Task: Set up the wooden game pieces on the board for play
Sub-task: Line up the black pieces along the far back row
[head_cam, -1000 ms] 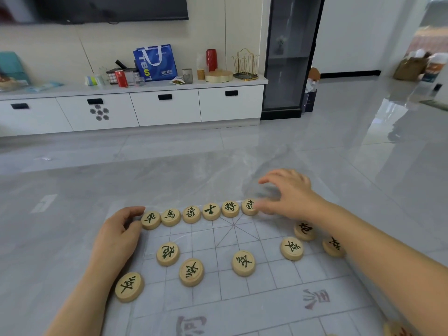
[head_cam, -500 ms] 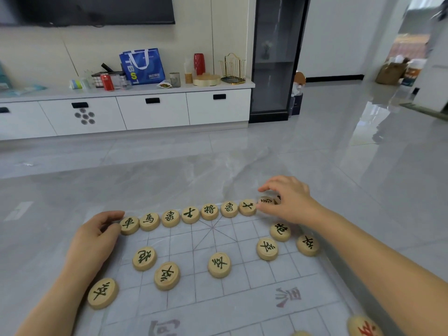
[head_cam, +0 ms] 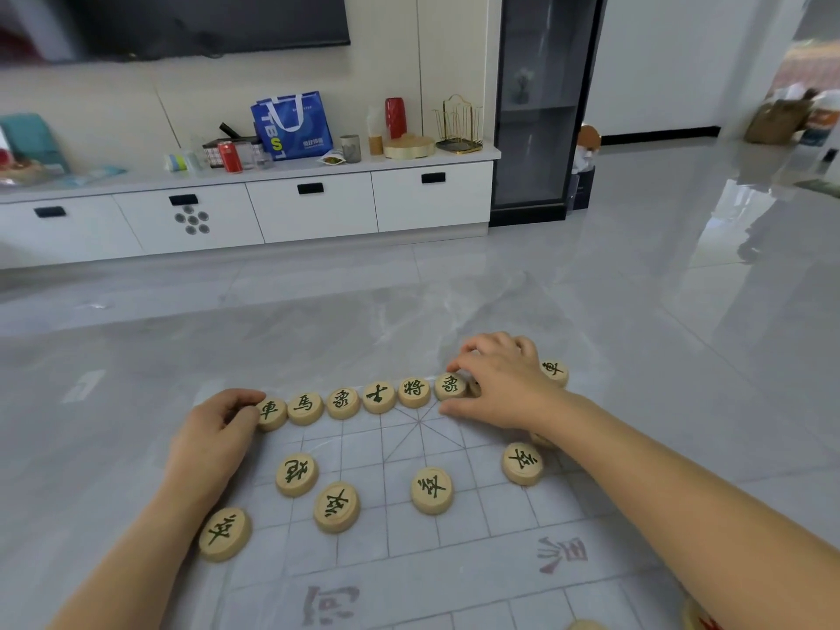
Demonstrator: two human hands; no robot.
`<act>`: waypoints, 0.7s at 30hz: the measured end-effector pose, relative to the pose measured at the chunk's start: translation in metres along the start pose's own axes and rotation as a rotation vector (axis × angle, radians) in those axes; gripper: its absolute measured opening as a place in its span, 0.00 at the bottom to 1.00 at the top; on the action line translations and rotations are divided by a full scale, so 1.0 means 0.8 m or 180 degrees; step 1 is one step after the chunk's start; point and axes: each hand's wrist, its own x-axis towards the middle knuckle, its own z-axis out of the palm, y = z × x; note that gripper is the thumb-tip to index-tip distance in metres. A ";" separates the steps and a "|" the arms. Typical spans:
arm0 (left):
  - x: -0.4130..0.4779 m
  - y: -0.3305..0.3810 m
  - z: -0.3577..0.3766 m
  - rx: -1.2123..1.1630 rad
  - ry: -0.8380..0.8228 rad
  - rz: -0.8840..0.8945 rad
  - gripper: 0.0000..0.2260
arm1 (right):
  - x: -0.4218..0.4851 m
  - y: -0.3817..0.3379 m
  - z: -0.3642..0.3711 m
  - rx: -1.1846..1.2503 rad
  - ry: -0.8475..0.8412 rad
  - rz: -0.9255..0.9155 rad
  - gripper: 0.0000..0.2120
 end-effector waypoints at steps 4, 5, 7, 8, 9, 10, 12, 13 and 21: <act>0.002 -0.003 0.001 -0.0007 0.0011 0.0006 0.18 | 0.001 -0.004 -0.005 -0.0014 0.0109 -0.0106 0.21; 0.004 -0.005 0.001 -0.0012 0.0009 0.0014 0.17 | 0.000 -0.002 -0.010 0.0064 0.0192 -0.0046 0.20; 0.007 -0.008 0.001 -0.0016 0.0006 0.0014 0.17 | -0.003 0.008 -0.022 0.0152 0.0304 0.0120 0.19; 0.008 -0.009 0.001 -0.0016 -0.0003 0.0013 0.17 | -0.005 0.014 -0.026 0.0137 0.0280 0.0206 0.19; 0.009 -0.011 0.001 -0.0007 -0.0007 0.0023 0.16 | -0.008 0.019 -0.029 0.0127 0.0211 0.0280 0.19; 0.009 -0.012 0.001 0.0002 -0.0009 0.0035 0.16 | -0.010 0.022 -0.029 0.0137 0.0122 0.0329 0.19; 0.009 -0.014 0.001 -0.0011 -0.0008 0.0059 0.16 | -0.015 0.025 -0.025 0.0201 -0.0030 0.0314 0.19; 0.009 -0.015 0.001 -0.0023 -0.0010 0.0064 0.16 | -0.015 0.024 -0.022 0.0213 -0.0054 0.0262 0.18; 0.010 -0.013 0.004 -0.0050 -0.0004 0.0046 0.17 | 0.000 0.004 -0.017 0.0437 0.0009 0.0159 0.18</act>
